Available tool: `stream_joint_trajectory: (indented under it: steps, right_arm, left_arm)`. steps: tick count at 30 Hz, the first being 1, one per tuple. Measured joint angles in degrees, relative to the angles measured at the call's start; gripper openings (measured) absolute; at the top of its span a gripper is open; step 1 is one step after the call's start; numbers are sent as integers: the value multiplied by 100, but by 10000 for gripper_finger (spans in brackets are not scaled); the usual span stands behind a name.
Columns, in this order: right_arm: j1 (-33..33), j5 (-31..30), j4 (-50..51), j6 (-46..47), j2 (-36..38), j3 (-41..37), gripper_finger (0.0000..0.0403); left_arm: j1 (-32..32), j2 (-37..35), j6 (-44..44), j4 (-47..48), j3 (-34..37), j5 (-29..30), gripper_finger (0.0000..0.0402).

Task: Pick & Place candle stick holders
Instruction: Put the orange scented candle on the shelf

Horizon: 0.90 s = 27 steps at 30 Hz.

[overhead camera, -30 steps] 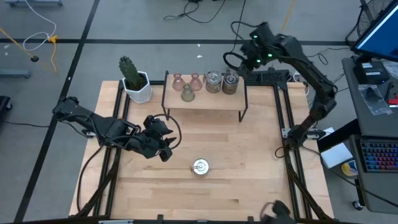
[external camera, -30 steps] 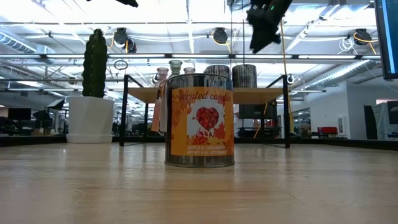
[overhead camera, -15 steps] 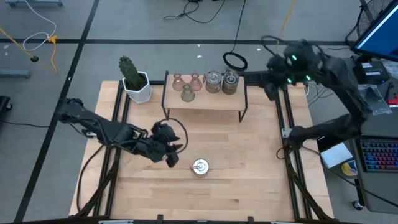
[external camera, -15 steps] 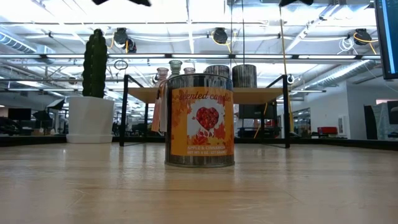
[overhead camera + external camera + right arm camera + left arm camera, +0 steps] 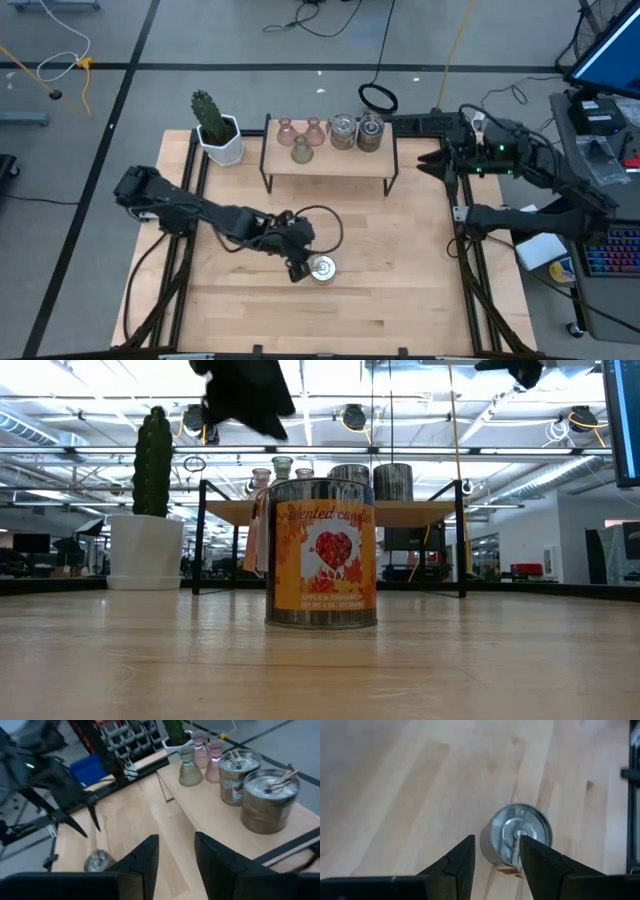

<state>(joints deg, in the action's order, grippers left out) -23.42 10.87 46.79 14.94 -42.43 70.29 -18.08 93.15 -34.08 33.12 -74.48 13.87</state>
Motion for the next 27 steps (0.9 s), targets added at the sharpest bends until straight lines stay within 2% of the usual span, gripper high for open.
stream_joint_trajectory:
  steps: [8,15,27]
  right_arm:
    - [50,453,-709,344,434,-855,114]
    - [48,450,-850,389,400,-937,114]
    - [46,450,-928,372,376,-937,112]
  left_arm:
    - [494,495,325,-59,2,-860,154]
    - [601,754,716,-326,-4,-1276,154]
    - [660,1276,644,-418,-25,-1612,154]
